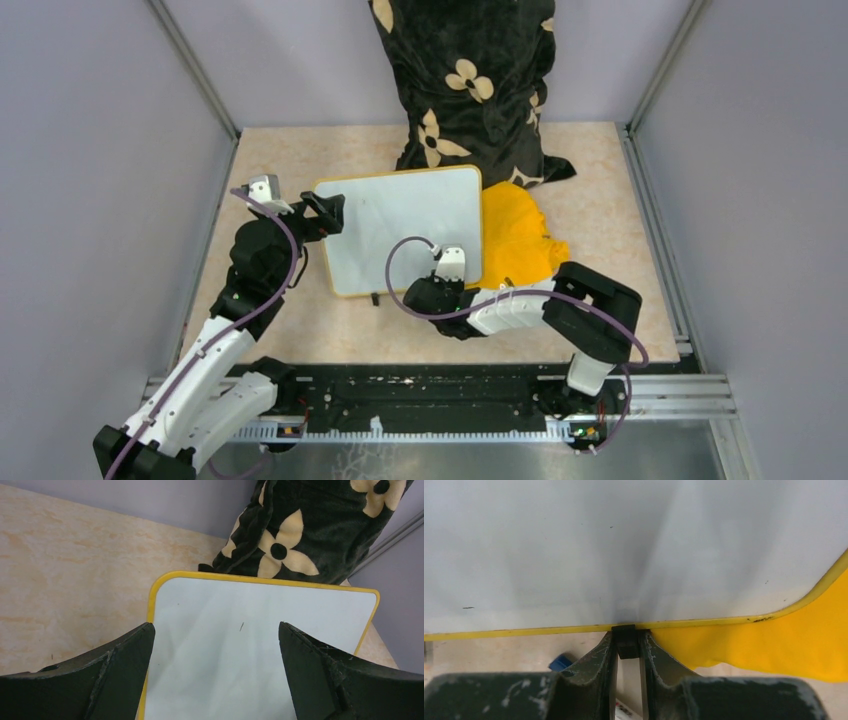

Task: Write a sentence on the whiteboard
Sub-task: Move the whiteboard to the center of the board.

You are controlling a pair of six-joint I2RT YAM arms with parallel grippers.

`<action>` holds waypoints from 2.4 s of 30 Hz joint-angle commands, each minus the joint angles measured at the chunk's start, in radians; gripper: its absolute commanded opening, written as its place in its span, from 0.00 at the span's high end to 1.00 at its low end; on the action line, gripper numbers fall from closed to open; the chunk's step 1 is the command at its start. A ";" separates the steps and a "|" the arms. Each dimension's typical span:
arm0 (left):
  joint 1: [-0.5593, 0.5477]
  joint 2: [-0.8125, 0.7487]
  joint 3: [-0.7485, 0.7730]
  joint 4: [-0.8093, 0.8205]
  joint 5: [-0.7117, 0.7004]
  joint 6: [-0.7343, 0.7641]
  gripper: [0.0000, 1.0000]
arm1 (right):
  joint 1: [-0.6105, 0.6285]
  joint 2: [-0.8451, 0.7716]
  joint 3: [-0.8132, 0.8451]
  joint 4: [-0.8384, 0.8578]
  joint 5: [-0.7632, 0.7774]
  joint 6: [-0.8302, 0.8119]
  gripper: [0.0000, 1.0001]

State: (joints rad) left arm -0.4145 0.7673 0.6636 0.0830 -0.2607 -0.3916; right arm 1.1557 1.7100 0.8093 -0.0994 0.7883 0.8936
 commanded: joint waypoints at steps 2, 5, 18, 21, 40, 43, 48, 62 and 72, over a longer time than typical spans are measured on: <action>-0.005 -0.008 -0.004 0.020 0.001 0.007 0.01 | -0.080 -0.101 -0.103 -0.050 -0.014 -0.040 1.00; -0.007 -0.006 -0.005 0.020 0.004 0.005 0.01 | -0.106 -0.135 -0.134 -0.024 -0.029 -0.109 1.00; -0.009 0.000 -0.004 0.021 0.014 0.004 0.01 | -0.219 -0.210 -0.239 0.091 -0.077 -0.254 1.00; -0.009 0.000 -0.004 0.021 0.019 0.003 0.01 | -0.216 -0.232 -0.252 0.170 -0.127 -0.339 1.00; -0.009 0.013 -0.002 0.020 0.015 0.005 0.01 | -0.082 -0.001 -0.015 0.240 -0.206 -0.404 1.00; -0.009 0.012 -0.001 0.020 0.017 0.005 0.01 | -0.082 -0.008 -0.033 0.232 -0.199 -0.398 1.00; -0.009 0.013 0.000 0.021 0.023 0.005 0.01 | -0.084 -0.029 -0.072 0.207 -0.164 -0.372 1.00; -0.009 0.013 0.001 0.018 0.016 0.007 0.01 | -0.122 -0.093 -0.134 0.120 -0.085 -0.290 1.00; -0.009 0.008 0.001 0.017 0.016 0.005 0.01 | -0.156 -0.156 -0.170 0.110 -0.078 -0.308 1.00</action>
State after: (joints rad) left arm -0.4191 0.7818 0.6636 0.0830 -0.2501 -0.3916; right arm 1.0245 1.5959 0.6670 0.0555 0.6693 0.5838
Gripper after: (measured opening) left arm 0.987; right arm 0.166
